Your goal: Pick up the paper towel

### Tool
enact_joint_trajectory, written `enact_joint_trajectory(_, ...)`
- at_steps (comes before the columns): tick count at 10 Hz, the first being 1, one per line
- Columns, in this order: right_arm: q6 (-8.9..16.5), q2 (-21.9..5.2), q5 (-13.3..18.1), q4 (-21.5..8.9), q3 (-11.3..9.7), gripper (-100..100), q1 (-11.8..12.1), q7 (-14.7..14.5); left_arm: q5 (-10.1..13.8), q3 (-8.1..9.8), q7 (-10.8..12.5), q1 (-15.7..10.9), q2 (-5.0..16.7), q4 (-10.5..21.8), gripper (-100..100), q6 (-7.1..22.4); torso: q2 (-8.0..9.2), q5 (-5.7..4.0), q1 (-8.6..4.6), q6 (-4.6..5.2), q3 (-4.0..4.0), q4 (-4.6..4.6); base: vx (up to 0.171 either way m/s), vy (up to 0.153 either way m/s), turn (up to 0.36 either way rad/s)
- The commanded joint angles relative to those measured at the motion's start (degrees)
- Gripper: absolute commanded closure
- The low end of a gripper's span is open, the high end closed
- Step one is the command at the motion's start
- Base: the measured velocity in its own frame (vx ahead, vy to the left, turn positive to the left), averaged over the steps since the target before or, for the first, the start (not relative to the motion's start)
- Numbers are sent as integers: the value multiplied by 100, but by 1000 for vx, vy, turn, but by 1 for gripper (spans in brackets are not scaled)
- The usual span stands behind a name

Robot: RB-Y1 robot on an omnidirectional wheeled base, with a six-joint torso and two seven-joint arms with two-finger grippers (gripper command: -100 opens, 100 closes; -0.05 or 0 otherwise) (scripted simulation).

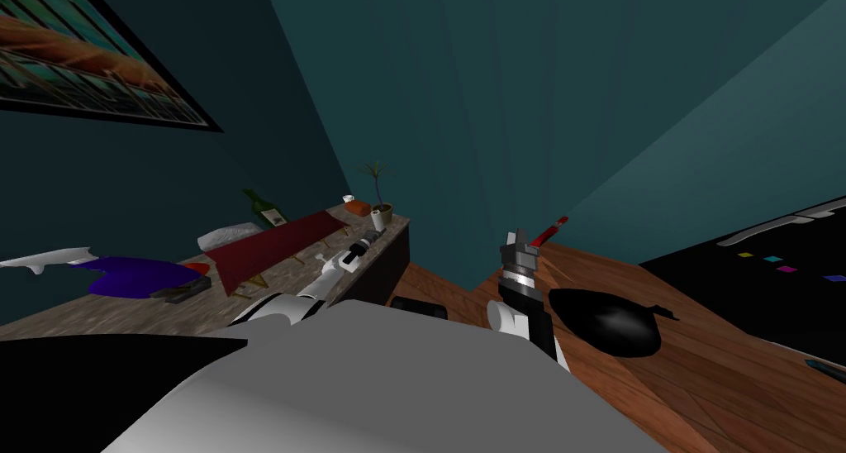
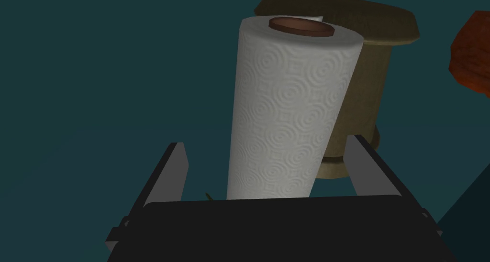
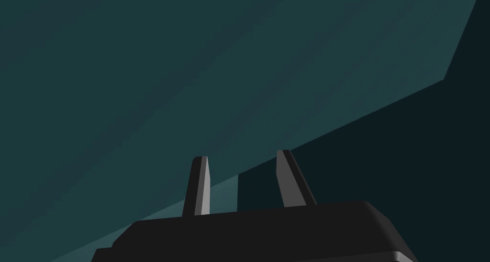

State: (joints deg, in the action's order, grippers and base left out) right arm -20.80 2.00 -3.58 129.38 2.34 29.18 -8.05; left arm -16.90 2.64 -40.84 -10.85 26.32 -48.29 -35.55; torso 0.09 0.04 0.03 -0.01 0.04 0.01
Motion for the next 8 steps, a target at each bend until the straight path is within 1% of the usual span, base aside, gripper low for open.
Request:
enact_joint_trajectory(1,0,0,0,0,0,0,0,0,65,-35,-77,-286,22,286,-100,-101,0,0,0,0,0,0,-60,-4,17)
enact_joint_trajectory(2,0,0,0,0,0,0,0,0,65,-35,-77,-314,22,366,-100,-101,2,0,-1,0,2,1,-28,-3,-2)
enact_joint_trajectory(3,0,0,0,0,0,0,0,0,65,-35,-77,-314,22,523,-100,-101,-5,0,0,0,-2,-1,0,0,0)
enact_joint_trajectory(4,0,0,0,0,0,0,1,0,195,-140,-173,-610,93,776,-100,-174,-13,1,1,-1,-7,-3,-41,-6,27)
enact_joint_trajectory(5,0,0,0,0,0,0,0,0,195,-140,-173,-711,93,827,-100,-174,-5,0,-1,0,-3,-1,-56,-15,15)
enact_joint_trajectory(7,0,0,0,0,0,0,0,0,195,-140,-173,-741,93,1038,-100,-174,-5,0,-2,-1,-3,-1,-19,-2,-3)
enact_joint_trajectory(8,0,0,0,0,0,0,0,0,324,-244,-268,-988,164,1191,-100,-247,-12,1,2,-1,-6,-3,-45,-12,23)
